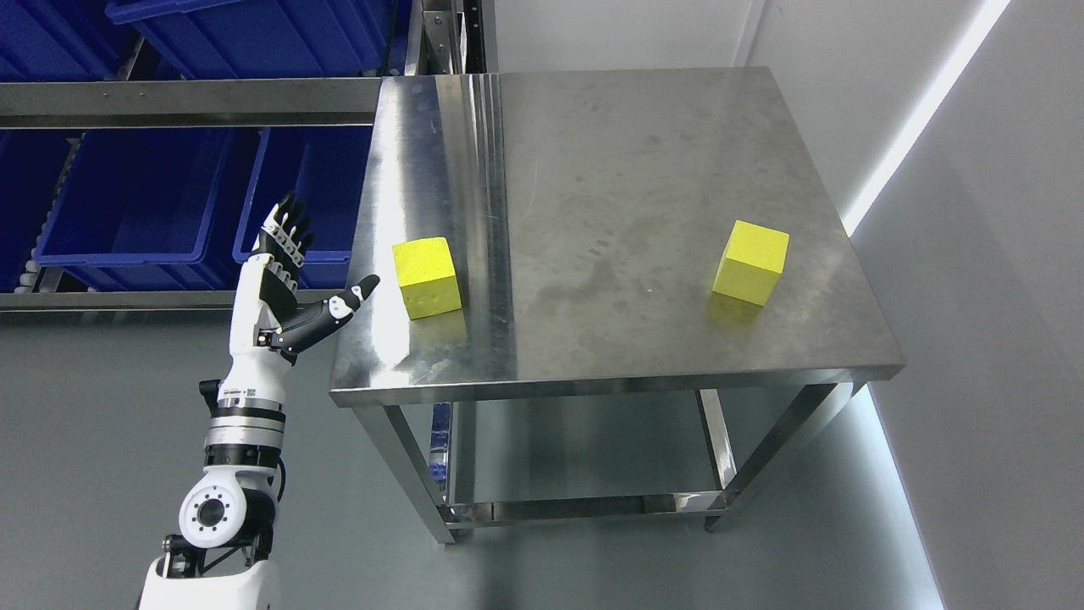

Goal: Move yellow foam block to right shelf middle
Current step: 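Reach the left hand toward the yellow foam cube nearer the robot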

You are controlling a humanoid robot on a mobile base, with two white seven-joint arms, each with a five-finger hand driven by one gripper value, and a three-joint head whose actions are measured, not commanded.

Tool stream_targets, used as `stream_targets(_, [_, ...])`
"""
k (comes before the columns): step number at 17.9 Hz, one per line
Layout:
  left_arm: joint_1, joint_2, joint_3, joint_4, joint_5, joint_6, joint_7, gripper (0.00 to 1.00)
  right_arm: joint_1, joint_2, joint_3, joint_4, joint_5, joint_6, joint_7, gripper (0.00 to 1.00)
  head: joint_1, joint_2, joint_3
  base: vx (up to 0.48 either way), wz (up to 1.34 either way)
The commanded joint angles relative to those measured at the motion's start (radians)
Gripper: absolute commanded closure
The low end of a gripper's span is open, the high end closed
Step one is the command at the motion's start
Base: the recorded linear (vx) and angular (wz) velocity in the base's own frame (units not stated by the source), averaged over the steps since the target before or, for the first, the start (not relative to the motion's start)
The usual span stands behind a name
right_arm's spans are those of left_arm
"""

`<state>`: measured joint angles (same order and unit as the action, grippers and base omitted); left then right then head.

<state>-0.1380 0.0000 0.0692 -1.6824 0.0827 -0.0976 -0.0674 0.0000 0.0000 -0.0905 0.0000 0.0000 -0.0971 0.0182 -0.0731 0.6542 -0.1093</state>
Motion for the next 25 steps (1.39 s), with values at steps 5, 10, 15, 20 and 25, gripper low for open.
stream_targets(5, [-0.006,0.017,0.001,-0.002,0.009,-0.001,-0.002,0.0,-0.003,-0.017,0.0,-0.017,-0.002,-0.001,0.0,0.0,0.0,0.0,0.0,0.0,0.0])
stream_targets(10, [-0.012,0.017,-0.006,0.001,0.075,0.009,-0.044,0.02,-0.002,-0.017,0.0,-0.017,-0.002,0.0,0.0,0.0,0.0,0.0,0.0,0.0,0.0])
stream_targets(15, [-0.035,0.021,0.012,0.007,0.101,0.099,-0.23,0.02,-0.003,-0.017,0.0,-0.017,0.0,-0.001,0.0,0.0,0.0,0.0,0.0,0.0,0.0])
stream_targets(20, [-0.067,0.133,0.052,0.047,0.095,0.13,-0.23,0.02,-0.003,-0.017,0.0,-0.017,0.0,-0.001,0.0,0.0,0.0,0.0,0.0,0.0,0.0])
stream_targets(25, [-0.087,0.158,0.04,0.078,0.095,0.145,-0.244,0.02,-0.003,-0.017,0.0,-0.017,0.0,0.0,0.0,0.0,0.0,0.0,0.0,0.0,0.0])
